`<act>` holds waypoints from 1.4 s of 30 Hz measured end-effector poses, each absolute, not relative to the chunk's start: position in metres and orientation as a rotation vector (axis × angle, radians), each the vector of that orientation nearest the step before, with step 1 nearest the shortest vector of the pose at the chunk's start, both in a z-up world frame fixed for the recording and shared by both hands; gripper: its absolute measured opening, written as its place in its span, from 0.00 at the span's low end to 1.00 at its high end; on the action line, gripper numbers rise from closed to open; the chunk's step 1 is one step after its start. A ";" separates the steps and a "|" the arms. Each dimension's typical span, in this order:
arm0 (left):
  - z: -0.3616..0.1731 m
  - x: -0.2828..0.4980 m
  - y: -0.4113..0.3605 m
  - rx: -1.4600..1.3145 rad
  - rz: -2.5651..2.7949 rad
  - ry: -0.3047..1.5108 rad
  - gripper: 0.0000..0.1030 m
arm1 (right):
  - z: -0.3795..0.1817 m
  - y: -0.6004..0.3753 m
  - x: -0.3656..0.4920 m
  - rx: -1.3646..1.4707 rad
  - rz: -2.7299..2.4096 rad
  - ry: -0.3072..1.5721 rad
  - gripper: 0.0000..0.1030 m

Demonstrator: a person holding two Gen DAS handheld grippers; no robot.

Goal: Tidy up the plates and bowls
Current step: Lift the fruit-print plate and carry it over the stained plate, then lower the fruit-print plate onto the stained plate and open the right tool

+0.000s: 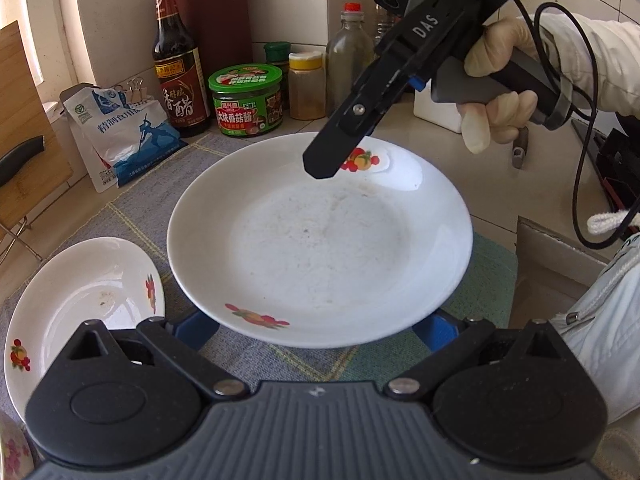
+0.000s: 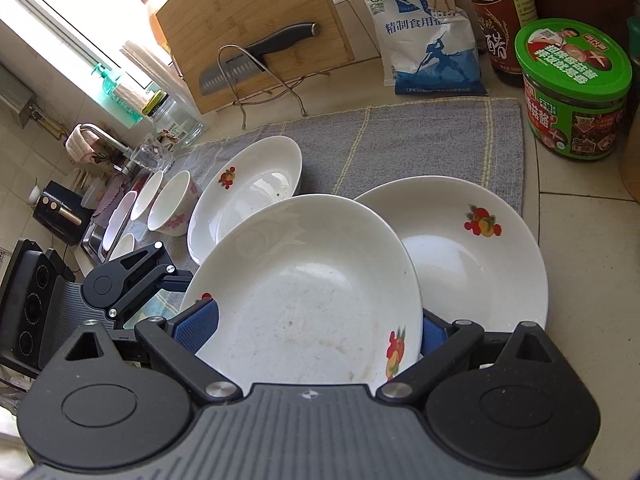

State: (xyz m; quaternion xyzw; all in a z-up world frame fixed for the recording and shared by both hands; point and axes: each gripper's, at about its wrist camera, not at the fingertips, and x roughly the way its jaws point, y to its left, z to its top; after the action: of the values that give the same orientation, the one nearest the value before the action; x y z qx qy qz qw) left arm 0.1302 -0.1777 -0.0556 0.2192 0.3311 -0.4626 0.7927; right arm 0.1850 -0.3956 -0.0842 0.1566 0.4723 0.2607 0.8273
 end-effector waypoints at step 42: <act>-0.071 0.166 -0.207 0.494 -1.033 0.687 0.97 | -0.091 -0.433 0.165 0.363 0.390 1.010 0.98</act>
State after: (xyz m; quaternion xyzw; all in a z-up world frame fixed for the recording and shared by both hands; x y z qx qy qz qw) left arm 0.1663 -0.2070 -0.0712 0.2290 0.3187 -0.4788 0.7853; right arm 0.1645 -0.4333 -0.0913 0.1717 0.4778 0.1846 0.8415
